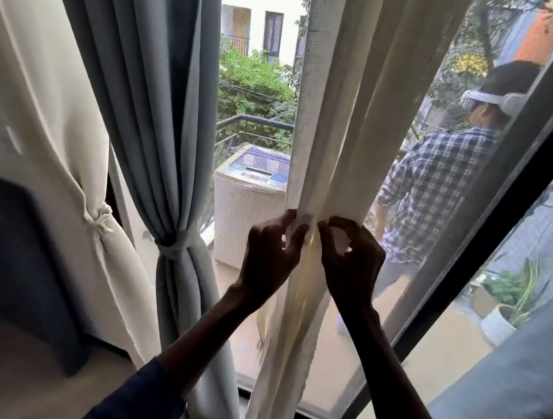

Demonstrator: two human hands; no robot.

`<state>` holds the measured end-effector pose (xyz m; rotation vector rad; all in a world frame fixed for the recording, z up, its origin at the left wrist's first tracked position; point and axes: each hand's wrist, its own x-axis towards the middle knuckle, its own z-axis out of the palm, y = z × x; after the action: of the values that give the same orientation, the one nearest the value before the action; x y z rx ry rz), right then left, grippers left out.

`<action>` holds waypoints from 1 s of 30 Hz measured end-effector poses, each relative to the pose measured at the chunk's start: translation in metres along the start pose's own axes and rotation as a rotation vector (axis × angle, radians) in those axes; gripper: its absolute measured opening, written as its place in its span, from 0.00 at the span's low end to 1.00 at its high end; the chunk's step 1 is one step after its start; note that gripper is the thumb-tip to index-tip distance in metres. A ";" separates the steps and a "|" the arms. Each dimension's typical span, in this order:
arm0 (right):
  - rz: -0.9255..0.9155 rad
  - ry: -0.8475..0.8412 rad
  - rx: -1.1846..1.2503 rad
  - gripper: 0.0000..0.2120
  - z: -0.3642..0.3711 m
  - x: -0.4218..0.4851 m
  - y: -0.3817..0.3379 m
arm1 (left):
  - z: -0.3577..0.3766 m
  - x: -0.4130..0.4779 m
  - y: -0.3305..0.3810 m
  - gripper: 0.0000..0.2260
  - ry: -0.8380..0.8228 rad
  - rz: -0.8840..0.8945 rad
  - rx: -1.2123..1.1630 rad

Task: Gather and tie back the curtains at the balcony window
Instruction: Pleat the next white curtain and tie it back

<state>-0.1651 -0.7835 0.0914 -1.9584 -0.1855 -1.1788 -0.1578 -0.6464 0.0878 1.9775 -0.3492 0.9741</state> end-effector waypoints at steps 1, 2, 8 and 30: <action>0.010 -0.006 -0.008 0.04 0.001 -0.004 0.002 | 0.000 -0.002 -0.004 0.10 0.014 -0.020 0.015; 0.019 -0.014 -0.011 0.03 0.000 -0.009 0.003 | 0.000 -0.003 -0.007 0.11 0.029 -0.038 0.029; -0.047 -0.044 -0.057 0.04 -0.003 -0.030 0.002 | 0.007 0.000 -0.004 0.12 0.065 -0.051 0.063; 0.226 0.074 0.057 0.09 -0.029 -0.043 0.039 | 0.009 -0.020 -0.010 0.11 0.019 -0.052 -0.003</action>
<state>-0.1885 -0.8182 0.0416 -1.8287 0.0406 -1.0833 -0.1608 -0.6507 0.0638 1.9632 -0.2868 0.9582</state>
